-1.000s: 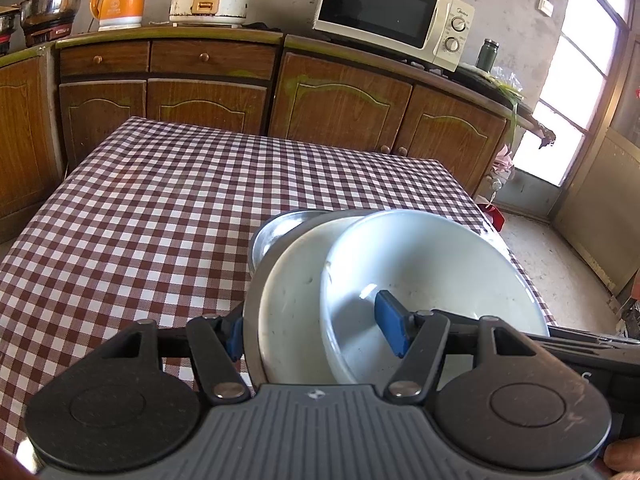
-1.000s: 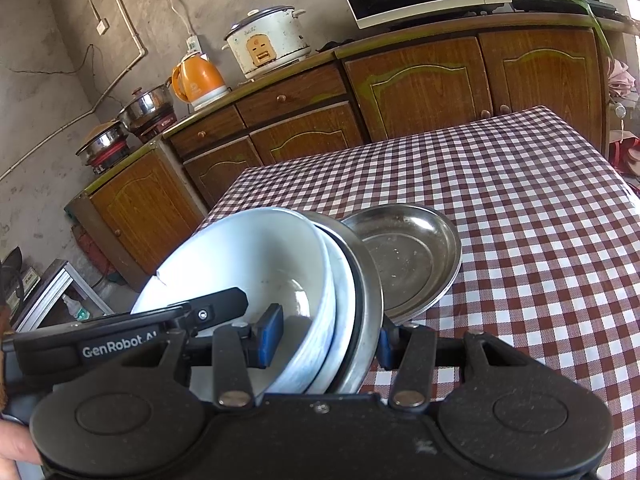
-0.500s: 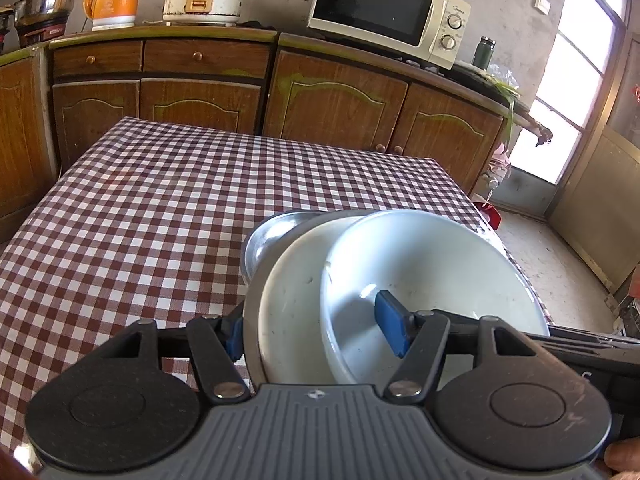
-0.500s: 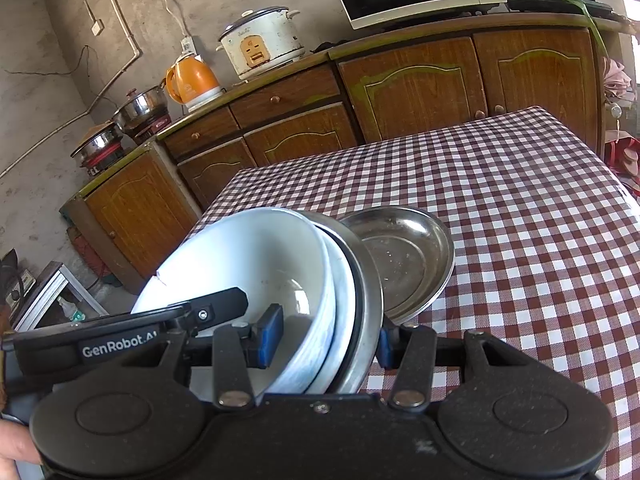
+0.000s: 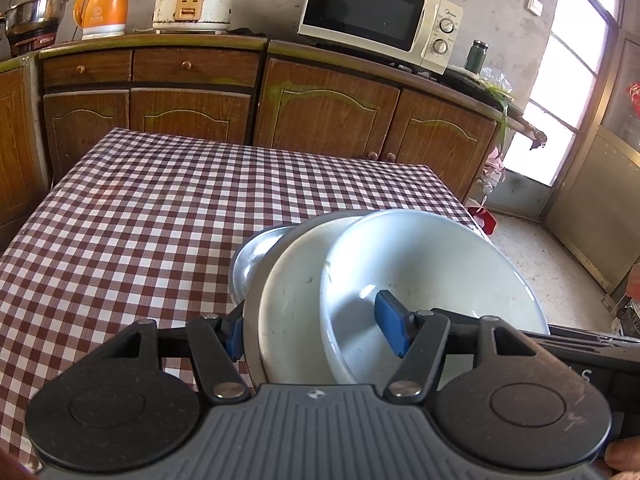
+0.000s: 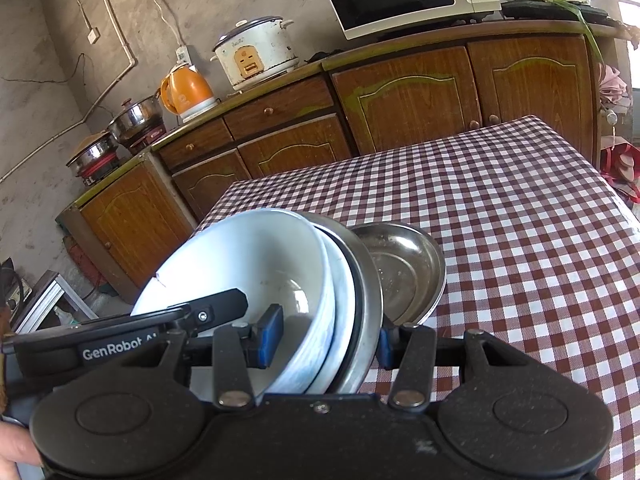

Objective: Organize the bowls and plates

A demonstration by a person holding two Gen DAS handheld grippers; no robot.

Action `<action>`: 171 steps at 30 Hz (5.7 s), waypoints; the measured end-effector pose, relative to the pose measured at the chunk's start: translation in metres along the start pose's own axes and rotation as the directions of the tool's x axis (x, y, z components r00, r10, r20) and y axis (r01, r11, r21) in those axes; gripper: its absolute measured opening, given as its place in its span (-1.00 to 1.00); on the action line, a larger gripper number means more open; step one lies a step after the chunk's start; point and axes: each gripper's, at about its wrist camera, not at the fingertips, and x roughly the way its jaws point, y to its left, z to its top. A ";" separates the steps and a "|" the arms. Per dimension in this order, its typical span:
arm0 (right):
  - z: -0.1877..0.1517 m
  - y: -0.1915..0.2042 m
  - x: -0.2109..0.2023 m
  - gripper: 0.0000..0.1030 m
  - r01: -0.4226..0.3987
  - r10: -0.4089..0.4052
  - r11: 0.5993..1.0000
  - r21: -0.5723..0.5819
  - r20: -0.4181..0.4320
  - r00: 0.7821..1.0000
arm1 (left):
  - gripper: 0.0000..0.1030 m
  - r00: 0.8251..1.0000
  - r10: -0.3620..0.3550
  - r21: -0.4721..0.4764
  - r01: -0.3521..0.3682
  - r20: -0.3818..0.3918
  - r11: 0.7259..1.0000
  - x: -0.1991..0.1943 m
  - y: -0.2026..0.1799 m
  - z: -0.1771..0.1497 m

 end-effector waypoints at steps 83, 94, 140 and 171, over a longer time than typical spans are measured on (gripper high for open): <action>0.060 -0.020 0.077 0.09 -0.025 0.027 0.998 0.056 -0.019 0.999 | 0.26 1.000 0.014 0.068 -0.013 -0.011 0.998 0.055 0.027 0.055; 0.059 -0.025 0.089 0.09 -0.024 0.026 0.998 0.065 -0.036 0.999 | 0.26 0.999 0.015 0.063 -0.013 -0.030 0.998 0.065 0.031 0.054; 0.049 -0.041 0.126 0.09 -0.005 0.015 0.996 0.093 -0.111 0.994 | 0.26 0.995 0.014 0.037 -0.010 -0.101 0.999 0.107 0.045 0.044; 0.053 -0.064 0.155 0.09 0.017 0.003 0.986 0.168 -0.119 0.993 | 0.25 0.990 0.014 0.003 -0.014 -0.139 1.000 0.142 0.050 0.053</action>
